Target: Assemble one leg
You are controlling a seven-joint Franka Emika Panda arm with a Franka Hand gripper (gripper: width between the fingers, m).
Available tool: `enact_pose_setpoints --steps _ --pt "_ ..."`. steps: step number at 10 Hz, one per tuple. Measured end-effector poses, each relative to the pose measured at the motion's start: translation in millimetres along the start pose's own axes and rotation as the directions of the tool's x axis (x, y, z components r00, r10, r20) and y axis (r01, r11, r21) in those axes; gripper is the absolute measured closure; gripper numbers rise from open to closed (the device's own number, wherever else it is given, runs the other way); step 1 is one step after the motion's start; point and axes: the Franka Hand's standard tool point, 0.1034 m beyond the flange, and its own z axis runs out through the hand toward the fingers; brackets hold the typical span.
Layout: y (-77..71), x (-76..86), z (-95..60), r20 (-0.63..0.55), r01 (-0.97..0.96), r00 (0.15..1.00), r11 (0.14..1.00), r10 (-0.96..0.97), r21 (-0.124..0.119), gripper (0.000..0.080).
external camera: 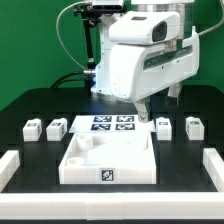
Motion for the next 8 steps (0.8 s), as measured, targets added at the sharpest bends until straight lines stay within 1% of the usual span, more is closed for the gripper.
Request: enact_pose_setpoints --steps 6,8 --pt "-0.3 -0.2 1.1 0.001 0.0 1.0 1.0 0.0 0.002 0.015" --pt "0.6 -2.9 1.2 0.001 0.057 0.998 0.998 -0.057 0.002 0.015"
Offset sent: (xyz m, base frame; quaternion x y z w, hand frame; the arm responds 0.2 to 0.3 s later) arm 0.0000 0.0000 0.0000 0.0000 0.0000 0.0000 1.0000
